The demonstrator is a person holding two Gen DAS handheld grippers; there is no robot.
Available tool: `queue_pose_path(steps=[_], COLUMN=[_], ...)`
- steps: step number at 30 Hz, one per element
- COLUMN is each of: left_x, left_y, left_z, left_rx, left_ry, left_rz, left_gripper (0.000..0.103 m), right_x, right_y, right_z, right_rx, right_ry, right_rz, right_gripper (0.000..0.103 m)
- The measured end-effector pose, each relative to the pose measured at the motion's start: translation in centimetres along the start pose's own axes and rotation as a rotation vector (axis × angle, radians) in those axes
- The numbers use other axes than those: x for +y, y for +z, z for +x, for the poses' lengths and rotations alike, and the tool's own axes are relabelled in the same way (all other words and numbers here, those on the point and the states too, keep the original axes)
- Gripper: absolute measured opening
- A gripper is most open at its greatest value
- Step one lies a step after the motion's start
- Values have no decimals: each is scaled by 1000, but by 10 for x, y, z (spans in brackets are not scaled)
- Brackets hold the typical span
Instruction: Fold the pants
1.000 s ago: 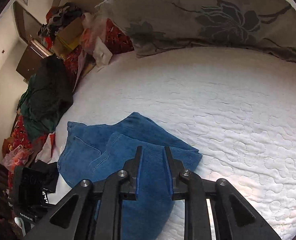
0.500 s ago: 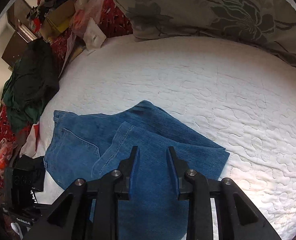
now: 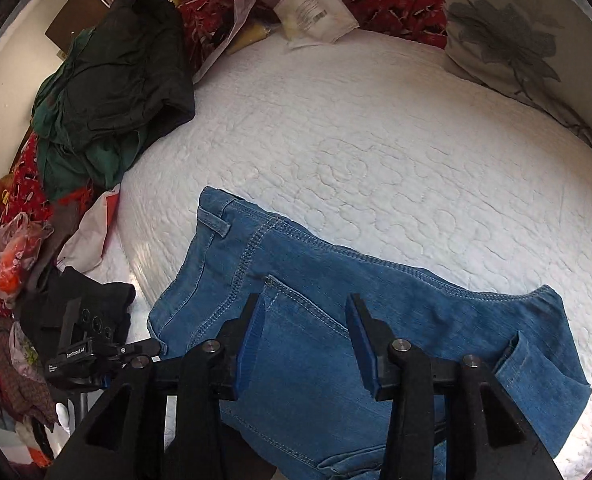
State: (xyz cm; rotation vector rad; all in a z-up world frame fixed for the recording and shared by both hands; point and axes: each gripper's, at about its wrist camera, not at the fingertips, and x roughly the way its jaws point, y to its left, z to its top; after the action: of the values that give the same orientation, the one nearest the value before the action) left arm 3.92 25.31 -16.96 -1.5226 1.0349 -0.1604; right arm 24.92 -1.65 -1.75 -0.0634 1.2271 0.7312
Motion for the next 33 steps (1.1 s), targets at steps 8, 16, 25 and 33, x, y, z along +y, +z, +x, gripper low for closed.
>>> queue_pose_path(steps=[8, 16, 25, 33], left_x=[-16, -26, -38, -71], left_y=[-19, -5, -7, -29], left_z=[23, 32, 35, 21], left_rx=[55, 10, 2, -50], left_ry=[1, 47, 114, 147], left_rz=[29, 12, 27, 198], left_gripper=[67, 76, 61, 37], right_x=[48, 94, 129, 129], right_y=[53, 84, 75, 60], right_z=[54, 127, 140, 82], right_rx=[93, 225, 240, 120], right_ry=[-56, -63, -91, -66], right_rz=[-207, -440, -624, -588], right_gripper=[54, 57, 13, 11])
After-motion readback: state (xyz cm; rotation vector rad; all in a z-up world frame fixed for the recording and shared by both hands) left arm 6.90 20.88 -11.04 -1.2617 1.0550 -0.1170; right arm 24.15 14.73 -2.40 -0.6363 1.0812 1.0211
